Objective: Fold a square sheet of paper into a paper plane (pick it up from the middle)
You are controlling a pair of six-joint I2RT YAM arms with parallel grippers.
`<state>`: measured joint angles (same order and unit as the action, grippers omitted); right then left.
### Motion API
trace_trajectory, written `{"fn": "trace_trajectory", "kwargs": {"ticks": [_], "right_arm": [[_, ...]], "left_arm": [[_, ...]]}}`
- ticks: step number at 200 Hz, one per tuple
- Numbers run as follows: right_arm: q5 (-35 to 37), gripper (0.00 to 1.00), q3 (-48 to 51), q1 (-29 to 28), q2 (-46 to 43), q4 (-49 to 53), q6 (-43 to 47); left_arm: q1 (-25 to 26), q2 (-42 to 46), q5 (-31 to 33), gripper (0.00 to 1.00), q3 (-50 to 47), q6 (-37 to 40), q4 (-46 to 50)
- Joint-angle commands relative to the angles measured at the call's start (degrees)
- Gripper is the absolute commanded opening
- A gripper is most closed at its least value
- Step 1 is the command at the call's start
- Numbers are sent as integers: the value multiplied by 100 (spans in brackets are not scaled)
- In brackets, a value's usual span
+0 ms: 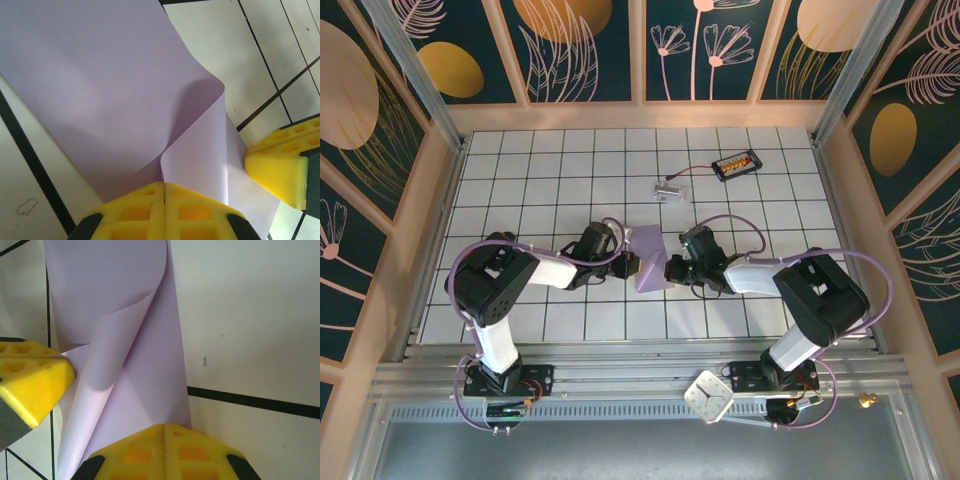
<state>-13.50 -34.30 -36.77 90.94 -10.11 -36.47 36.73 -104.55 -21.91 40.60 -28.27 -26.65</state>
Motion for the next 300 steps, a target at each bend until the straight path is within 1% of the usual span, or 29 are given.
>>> {"fn": "trace_trajectory", "kwargs": {"ticks": [1,61,135,190,220,254,300], "right_arm": [[295,0,25,-49,214,528,80],[321,0,29,-49,190,567,96],[269,0,-102,-52,46,632,129],[277,8,-317,-96,-369,756,214],[238,9,-358,-240,-522,664,222],[138,7,-290,-433,-308,426,84],[246,3,-87,-445,87,356,64]], "left_arm": [[-42,-121,-30,0,132,138,96],[-44,-178,-46,0,108,138,98],[-36,-249,117,0,168,234,468],[-37,-353,93,0,221,284,556],[-45,-400,56,0,272,289,588],[-43,-390,-10,0,302,277,564],[-36,-320,-185,0,385,170,456]]}}
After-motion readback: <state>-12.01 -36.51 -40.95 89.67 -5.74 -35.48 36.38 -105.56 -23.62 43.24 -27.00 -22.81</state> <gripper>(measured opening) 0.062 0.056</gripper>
